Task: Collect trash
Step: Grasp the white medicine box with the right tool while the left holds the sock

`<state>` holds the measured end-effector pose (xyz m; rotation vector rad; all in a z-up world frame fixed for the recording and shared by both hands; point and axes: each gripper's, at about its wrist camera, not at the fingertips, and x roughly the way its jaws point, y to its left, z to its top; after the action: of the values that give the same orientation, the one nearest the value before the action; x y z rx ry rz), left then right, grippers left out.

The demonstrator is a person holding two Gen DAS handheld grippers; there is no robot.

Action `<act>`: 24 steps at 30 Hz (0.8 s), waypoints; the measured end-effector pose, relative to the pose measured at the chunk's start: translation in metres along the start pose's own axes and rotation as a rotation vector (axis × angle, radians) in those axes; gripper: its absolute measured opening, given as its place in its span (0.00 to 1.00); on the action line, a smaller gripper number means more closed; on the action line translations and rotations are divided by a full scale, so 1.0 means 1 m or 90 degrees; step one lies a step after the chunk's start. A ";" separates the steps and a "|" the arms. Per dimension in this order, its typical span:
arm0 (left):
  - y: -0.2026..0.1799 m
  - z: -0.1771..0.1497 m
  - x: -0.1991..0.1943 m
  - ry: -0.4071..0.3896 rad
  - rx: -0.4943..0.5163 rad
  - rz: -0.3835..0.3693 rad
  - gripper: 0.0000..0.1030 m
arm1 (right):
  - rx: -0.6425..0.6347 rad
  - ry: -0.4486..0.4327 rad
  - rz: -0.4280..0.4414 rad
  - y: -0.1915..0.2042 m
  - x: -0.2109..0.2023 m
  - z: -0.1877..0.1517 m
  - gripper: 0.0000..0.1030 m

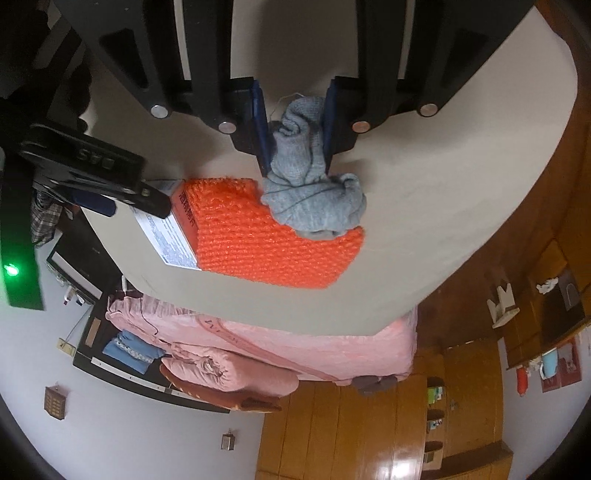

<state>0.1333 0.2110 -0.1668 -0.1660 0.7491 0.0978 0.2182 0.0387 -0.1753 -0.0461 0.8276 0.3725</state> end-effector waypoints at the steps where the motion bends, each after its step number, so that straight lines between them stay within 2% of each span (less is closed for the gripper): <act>1: 0.000 0.000 0.000 -0.001 0.001 0.000 0.24 | -0.004 0.005 -0.002 0.001 0.002 0.001 0.90; 7: -0.005 -0.002 -0.004 -0.017 0.016 0.006 0.24 | 0.028 0.024 -0.052 -0.014 -0.001 -0.006 0.90; 11: -0.004 -0.004 -0.006 -0.023 0.006 0.007 0.24 | 0.035 0.011 -0.035 -0.019 -0.007 -0.009 0.90; 15: -0.004 -0.001 -0.007 -0.028 0.003 0.009 0.24 | 0.008 0.015 -0.022 -0.011 0.003 -0.001 0.90; 21: -0.001 0.000 -0.010 -0.033 -0.011 0.018 0.24 | 0.012 0.060 -0.009 -0.011 0.024 0.007 0.67; 23: -0.002 0.000 -0.011 -0.034 -0.011 0.019 0.24 | 0.013 0.055 -0.005 -0.011 0.021 0.006 0.57; 24: -0.003 0.001 -0.012 -0.034 -0.010 0.019 0.24 | 0.010 0.057 -0.002 -0.010 0.018 0.005 0.57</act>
<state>0.1254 0.2078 -0.1576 -0.1668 0.6971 0.1363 0.2368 0.0356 -0.1860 -0.0498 0.9193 0.3627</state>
